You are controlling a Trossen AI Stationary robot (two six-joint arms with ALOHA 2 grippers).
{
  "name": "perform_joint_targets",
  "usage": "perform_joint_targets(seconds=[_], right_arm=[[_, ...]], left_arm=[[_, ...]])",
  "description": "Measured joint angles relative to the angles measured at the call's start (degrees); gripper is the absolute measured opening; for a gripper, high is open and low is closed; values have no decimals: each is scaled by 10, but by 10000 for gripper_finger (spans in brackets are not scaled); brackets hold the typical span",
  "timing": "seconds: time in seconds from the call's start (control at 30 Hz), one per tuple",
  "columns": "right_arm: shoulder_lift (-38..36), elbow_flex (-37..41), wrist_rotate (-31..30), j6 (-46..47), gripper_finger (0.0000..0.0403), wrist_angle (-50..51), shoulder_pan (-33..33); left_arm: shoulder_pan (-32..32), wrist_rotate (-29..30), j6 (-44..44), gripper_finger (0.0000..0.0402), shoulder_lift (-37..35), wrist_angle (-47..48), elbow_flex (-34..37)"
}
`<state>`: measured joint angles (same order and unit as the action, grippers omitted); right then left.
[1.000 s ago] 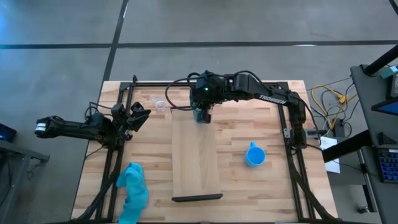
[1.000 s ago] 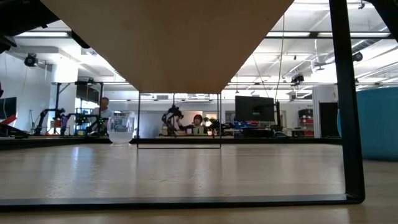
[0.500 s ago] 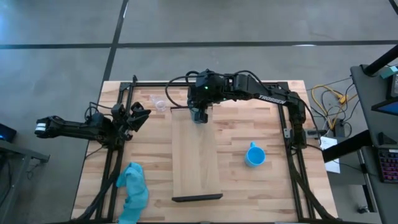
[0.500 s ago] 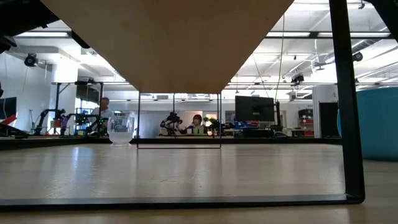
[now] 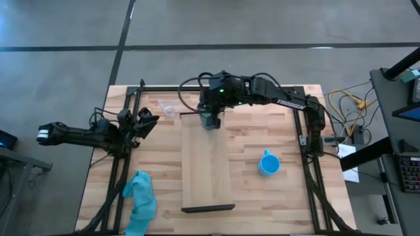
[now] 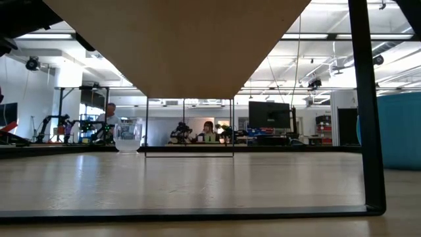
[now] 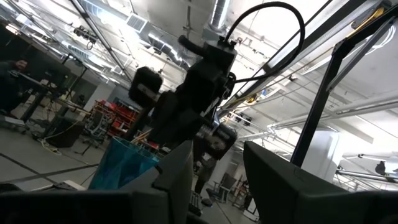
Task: Stack small to large cups/mugs on shelf
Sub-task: Put the light blue mug on the shelf
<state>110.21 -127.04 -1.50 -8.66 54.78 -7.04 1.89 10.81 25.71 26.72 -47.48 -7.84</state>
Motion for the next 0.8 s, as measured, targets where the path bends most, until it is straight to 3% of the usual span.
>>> perform_joint_targets(seconds=[0.23,0.47,0.67,0.8], right_arm=[[-78,0,0,50,9,79,30],[-148,0,0,96,9,219,77],[-172,2,0,159,18,345,111],[-177,18,25,197,39,353,127]], left_arm=[[0,13,-1,129,0,6,0],[0,15,-5,129,4,6,0],[0,15,-6,129,6,6,0],[0,15,-6,129,5,5,0]])
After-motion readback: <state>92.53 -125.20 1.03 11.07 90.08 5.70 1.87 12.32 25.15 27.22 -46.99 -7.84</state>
